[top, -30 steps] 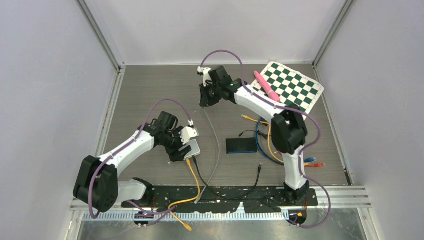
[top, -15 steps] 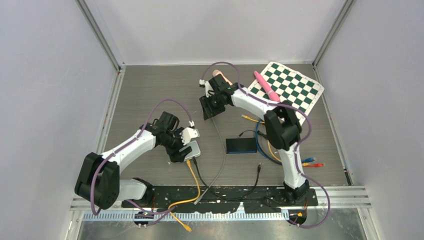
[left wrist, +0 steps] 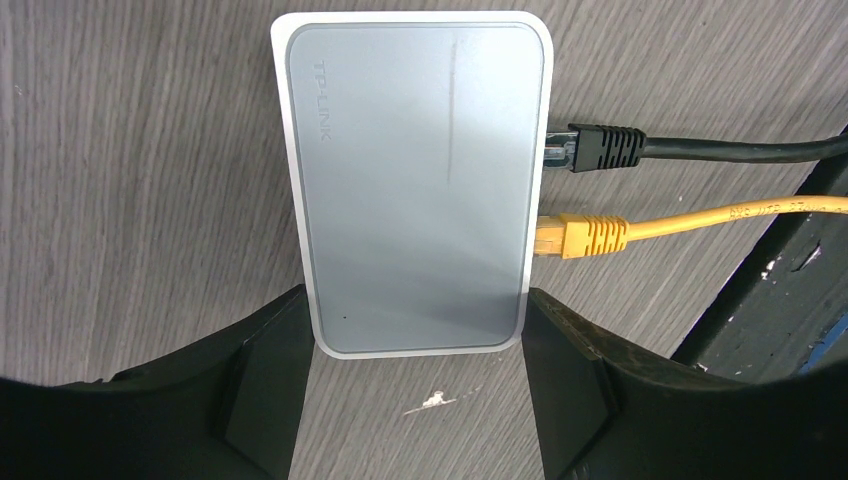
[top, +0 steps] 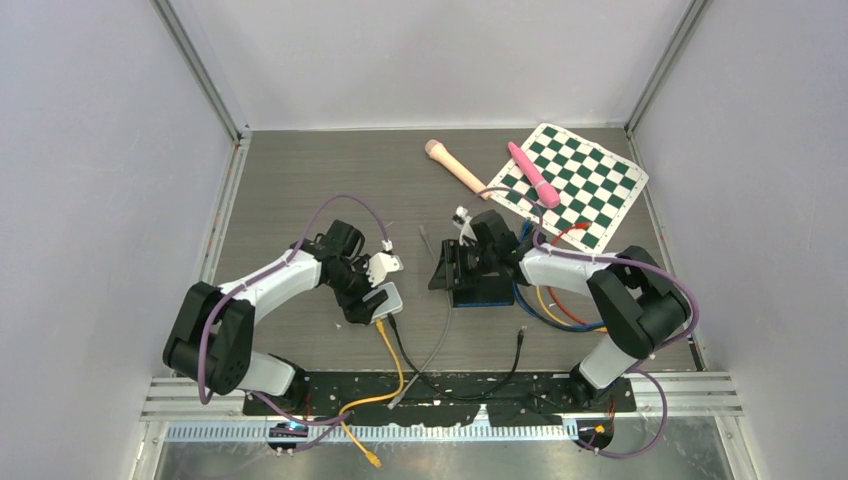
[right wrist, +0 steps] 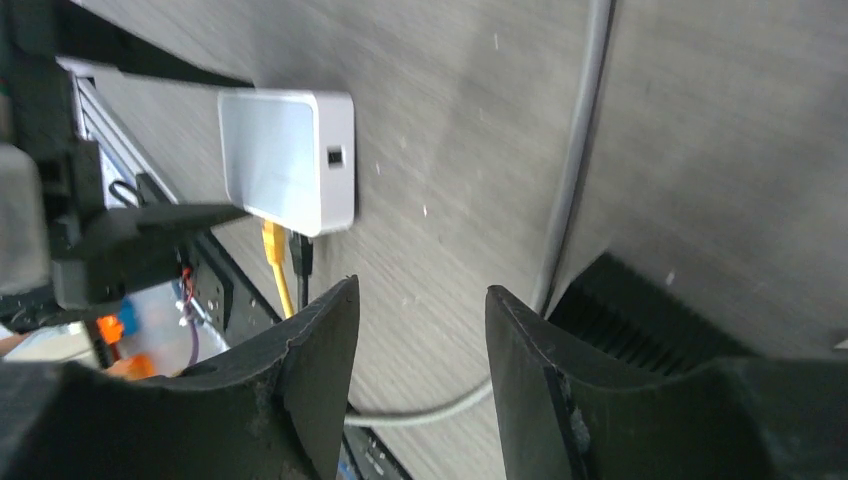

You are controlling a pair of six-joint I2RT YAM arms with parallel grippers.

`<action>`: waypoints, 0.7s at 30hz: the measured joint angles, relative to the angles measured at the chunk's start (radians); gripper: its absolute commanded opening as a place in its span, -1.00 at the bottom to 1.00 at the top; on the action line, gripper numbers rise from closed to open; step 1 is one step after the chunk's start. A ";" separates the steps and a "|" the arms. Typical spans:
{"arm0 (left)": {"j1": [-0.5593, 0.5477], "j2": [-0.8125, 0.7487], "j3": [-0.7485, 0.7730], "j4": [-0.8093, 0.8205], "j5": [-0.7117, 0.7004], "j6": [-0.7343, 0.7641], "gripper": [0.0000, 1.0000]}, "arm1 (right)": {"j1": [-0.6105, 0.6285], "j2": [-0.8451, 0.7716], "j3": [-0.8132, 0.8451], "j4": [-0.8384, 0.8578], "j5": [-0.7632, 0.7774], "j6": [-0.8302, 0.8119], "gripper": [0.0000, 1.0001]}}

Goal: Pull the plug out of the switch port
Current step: Pull the connector from the switch port.

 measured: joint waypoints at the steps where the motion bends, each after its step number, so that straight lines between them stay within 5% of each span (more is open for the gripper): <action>1: 0.000 0.007 0.005 0.003 0.002 -0.003 -0.90 | 0.006 0.000 -0.036 0.024 -0.014 0.026 0.12; 21: 0.000 0.031 0.023 0.021 0.018 -0.024 -1.00 | 0.212 0.204 -0.086 0.399 -0.064 0.351 0.04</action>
